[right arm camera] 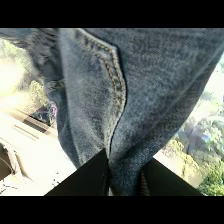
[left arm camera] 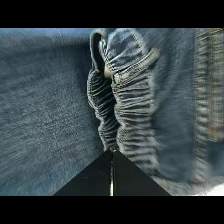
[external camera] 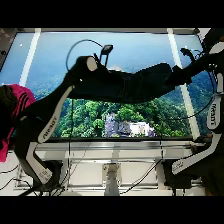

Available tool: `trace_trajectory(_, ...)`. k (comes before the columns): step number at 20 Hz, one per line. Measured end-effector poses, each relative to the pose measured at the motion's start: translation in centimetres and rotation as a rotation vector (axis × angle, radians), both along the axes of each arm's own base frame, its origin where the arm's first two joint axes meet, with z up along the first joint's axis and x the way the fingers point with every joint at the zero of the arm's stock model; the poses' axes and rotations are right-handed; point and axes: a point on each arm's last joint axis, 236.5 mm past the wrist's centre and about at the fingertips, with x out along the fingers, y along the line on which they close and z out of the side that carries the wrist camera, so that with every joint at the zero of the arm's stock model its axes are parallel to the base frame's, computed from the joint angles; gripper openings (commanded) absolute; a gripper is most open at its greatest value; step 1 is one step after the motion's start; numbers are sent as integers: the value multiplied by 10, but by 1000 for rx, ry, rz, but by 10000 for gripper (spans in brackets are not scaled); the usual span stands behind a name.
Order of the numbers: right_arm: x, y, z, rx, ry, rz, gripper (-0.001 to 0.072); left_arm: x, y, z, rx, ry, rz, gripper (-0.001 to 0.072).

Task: Fold the clothes and pants, and hang the long-sleeved shirts on hangers.

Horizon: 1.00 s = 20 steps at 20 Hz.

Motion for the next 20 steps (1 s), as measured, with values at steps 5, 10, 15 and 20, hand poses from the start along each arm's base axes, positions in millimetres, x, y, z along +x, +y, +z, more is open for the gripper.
trace_trajectory(5, -14, 2, 55, -42, -131, -1, 46, -6, -26, -52, 0, 62, 13, 14)
trace_trajectory(10, -24, 10, 99, -54, -255, -6, 46, -11, -58, -56, -66, 46, 26, 14)
trace_trajectory(15, -25, 29, 122, -16, -328, 14, 46, -27, -94, -57, -113, 21, 3, 14)
trace_trajectory(20, -25, 41, 127, -5, -348, 32, 46, -38, -111, -63, -129, 27, -10, 13)
